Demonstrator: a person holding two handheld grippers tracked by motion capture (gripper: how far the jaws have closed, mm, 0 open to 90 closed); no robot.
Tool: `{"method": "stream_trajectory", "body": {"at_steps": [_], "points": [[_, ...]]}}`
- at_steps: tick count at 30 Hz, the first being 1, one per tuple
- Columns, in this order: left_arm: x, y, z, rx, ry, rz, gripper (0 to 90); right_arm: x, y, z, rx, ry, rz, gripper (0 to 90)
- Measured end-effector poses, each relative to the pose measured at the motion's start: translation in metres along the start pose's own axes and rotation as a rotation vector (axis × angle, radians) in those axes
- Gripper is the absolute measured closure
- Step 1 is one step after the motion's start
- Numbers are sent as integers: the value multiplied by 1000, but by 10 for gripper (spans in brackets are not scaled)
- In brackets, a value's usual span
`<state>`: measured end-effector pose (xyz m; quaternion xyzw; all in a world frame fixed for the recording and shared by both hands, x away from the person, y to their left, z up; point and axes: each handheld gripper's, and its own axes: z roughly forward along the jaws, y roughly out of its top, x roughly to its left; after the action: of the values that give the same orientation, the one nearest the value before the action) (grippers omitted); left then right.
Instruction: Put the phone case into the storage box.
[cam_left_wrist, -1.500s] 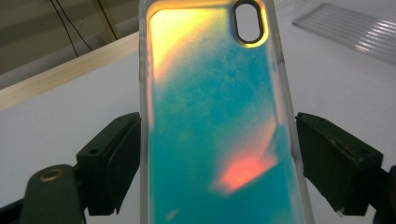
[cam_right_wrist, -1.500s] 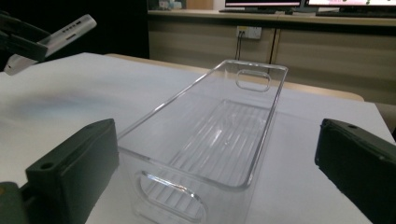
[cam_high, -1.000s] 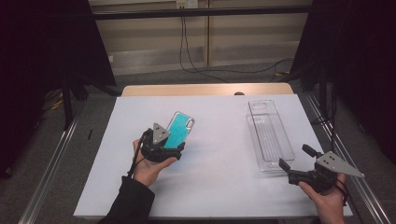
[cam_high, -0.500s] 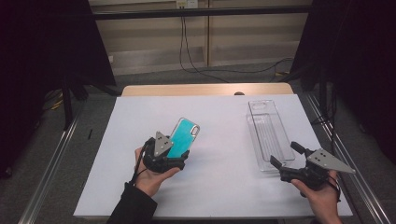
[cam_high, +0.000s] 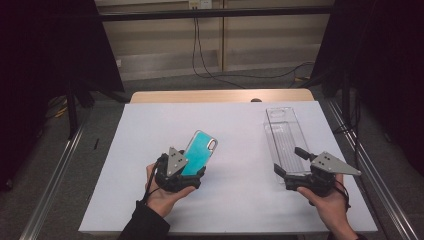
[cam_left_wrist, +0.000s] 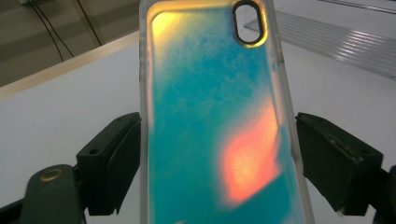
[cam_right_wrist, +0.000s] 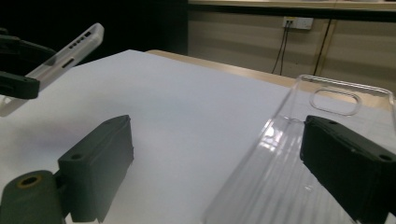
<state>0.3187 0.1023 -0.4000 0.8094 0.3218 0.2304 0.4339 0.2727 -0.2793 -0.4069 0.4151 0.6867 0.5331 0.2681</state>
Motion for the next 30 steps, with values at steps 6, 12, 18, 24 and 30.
{"method": "stream_trajectory", "body": {"at_steps": [6, 12, 18, 24, 30], "points": [[-7, 4, 7, 3, -5, 18, 171, 12, 8, 9, 6, 18, -22, 81], [-14, 6, 13, -3, 2, 34, 171, 21, 11, 19, 31, 43, 18, 69], [-22, 9, 17, -19, -6, 37, 171, 29, 15, 25, 22, 50, 10, 91], [-31, 11, 20, -44, -10, 53, 171, 34, 19, 33, 5, 52, -1, 43], [-37, 16, 23, -60, -12, 49, 171, 39, 23, 39, 3, 67, -3, 30]]}}
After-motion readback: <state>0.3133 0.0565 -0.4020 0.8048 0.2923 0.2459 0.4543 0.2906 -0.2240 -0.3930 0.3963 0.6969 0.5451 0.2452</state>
